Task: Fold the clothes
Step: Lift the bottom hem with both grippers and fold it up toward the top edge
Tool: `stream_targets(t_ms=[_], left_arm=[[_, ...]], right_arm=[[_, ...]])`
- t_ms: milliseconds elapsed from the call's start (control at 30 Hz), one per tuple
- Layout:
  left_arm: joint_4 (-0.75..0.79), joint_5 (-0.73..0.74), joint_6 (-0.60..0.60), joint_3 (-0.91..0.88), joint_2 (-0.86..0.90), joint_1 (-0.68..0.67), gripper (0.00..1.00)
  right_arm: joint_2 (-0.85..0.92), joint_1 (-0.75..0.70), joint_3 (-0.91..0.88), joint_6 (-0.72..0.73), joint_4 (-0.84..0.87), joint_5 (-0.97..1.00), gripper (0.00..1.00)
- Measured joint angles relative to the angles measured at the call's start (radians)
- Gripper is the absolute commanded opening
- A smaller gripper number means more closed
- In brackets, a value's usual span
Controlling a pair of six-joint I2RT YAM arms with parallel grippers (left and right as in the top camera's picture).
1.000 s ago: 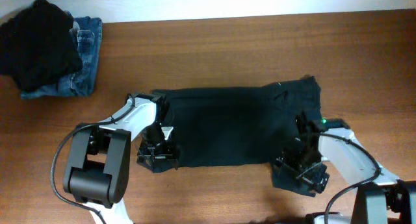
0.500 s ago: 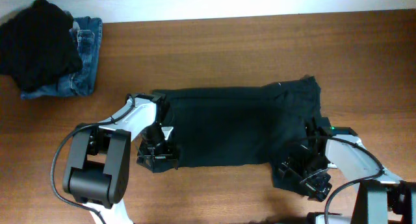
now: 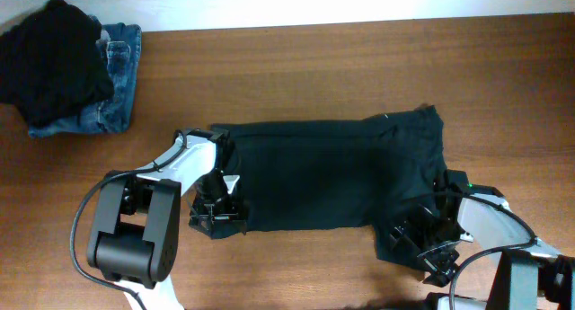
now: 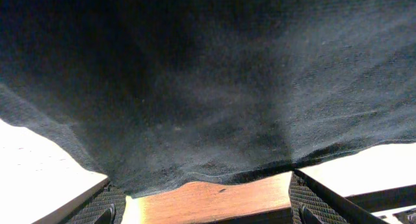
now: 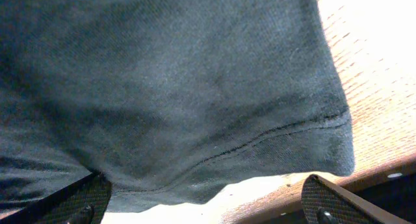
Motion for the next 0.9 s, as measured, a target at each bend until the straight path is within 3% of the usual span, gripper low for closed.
stream_targets(t_ms=[100, 133, 333, 367, 433, 500, 767, 900], left_arm=[[0.0, 0.0, 0.0, 0.0, 0.0, 0.0, 0.8], [0.0, 0.0, 0.0, 0.0, 0.0, 0.0, 0.79], [0.003, 0.0, -0.004, -0.001, 0.0, 0.0, 0.79], [0.003, -0.001, -0.004, -0.001, 0.0, 0.0, 0.79], [0.003, -0.001, -0.004, -0.001, 0.0, 0.0, 0.73], [0.006, -0.002, -0.007, -0.001, 0.0, 0.0, 0.56], [0.024, -0.003, -0.005, -0.003, 0.0, 0.0, 0.12], [0.02, 0.002, 0.006, -0.003, 0.0, 0.0, 0.01]], right_arm=[[0.0, -0.001, -0.001, 0.0, 0.006, -0.005, 1.0], [0.0, -0.001, -0.001, 0.0, 0.009, -0.008, 0.94], [0.0, -0.001, -0.006, -0.005, 0.047, -0.042, 0.47], [0.0, -0.001, -0.006, 0.001, 0.046, -0.043, 0.35], [0.0, -0.001, -0.006, 0.002, 0.049, -0.046, 0.22], [0.0, -0.001, -0.006, 0.006, 0.05, -0.05, 0.06], [0.0, -0.001, -0.005, 0.005, 0.049, -0.057, 0.04], [0.0, -0.001, -0.004, 0.004, -0.002, -0.041, 0.04]])
